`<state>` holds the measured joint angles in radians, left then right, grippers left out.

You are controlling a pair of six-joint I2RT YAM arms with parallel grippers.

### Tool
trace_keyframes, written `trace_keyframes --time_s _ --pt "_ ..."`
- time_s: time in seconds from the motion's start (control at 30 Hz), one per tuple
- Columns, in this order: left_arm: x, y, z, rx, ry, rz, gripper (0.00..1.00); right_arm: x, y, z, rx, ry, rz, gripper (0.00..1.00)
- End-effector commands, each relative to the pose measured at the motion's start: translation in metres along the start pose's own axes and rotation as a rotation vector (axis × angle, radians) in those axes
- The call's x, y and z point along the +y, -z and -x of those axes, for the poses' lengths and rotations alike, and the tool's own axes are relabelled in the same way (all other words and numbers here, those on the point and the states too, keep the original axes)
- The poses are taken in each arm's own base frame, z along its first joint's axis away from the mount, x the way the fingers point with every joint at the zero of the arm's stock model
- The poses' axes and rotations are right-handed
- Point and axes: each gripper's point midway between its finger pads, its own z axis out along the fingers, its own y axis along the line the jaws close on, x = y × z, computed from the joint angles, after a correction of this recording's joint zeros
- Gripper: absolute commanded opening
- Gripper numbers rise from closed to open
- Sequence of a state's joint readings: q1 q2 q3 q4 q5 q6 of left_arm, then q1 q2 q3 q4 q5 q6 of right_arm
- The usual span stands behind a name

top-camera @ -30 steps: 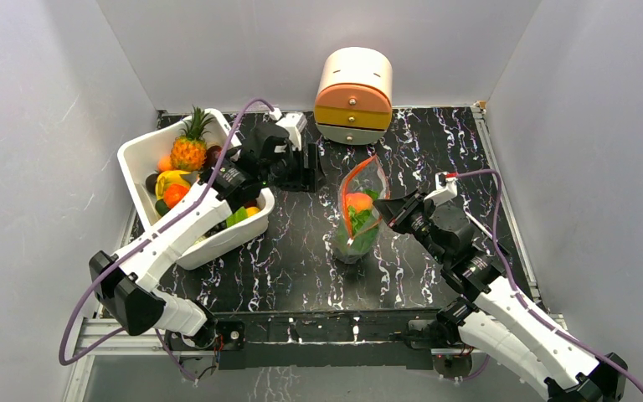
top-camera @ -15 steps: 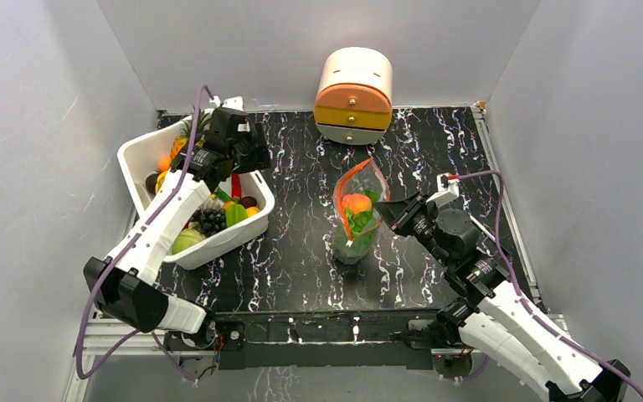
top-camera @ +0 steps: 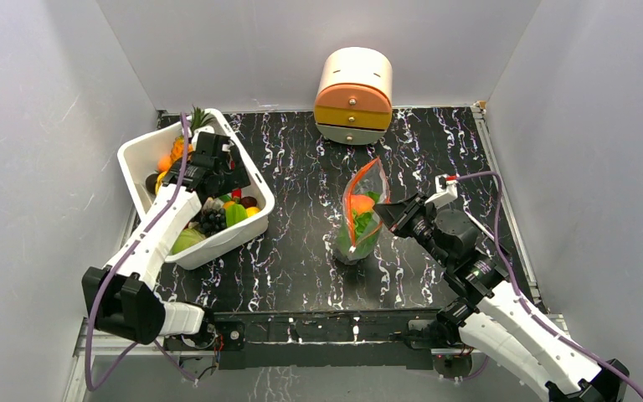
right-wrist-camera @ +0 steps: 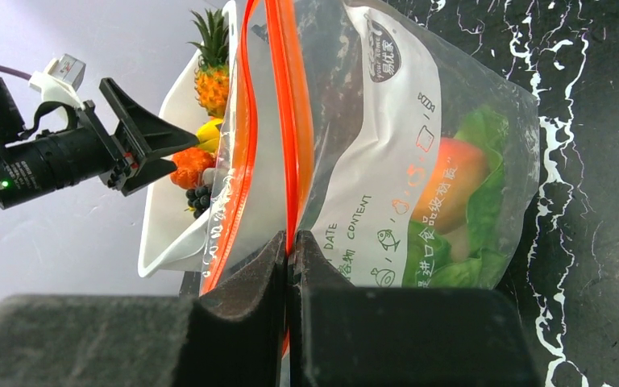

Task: Place the food in the zip-top bag and seal the zipper
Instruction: Pick up the fake fruit from the bin.

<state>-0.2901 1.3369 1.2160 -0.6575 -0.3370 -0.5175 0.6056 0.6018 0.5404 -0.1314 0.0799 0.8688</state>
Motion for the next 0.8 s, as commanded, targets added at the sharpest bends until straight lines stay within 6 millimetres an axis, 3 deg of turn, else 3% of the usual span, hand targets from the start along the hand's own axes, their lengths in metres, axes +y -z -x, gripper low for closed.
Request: trace_keyframes --time_s 0.0,0.17,0.23,0.5,0.77 --pt "0.03 0.002 0.009 -0.048 0.05 0.083 0.91 0.013 -0.001 0.011 -0.036 -0.01 0.046 0.0" --pt "0.055 -0.01 0.006 -0.014 0.167 0.097 0.86 0.012 -0.001 0.01 -0.035 -0.017 0.044 0.0" --pt "0.061 -0.01 0.008 -0.047 0.201 0.1 0.83 0.012 -0.002 0.01 -0.035 -0.018 0.041 0.0" --pt "0.117 -0.006 0.024 -0.205 0.322 0.28 0.78 0.011 -0.003 0.008 -0.024 -0.018 0.038 0.0" --pt "0.123 -0.033 0.021 -0.207 0.398 0.297 0.7 0.014 -0.003 0.008 -0.022 -0.023 0.05 0.0"
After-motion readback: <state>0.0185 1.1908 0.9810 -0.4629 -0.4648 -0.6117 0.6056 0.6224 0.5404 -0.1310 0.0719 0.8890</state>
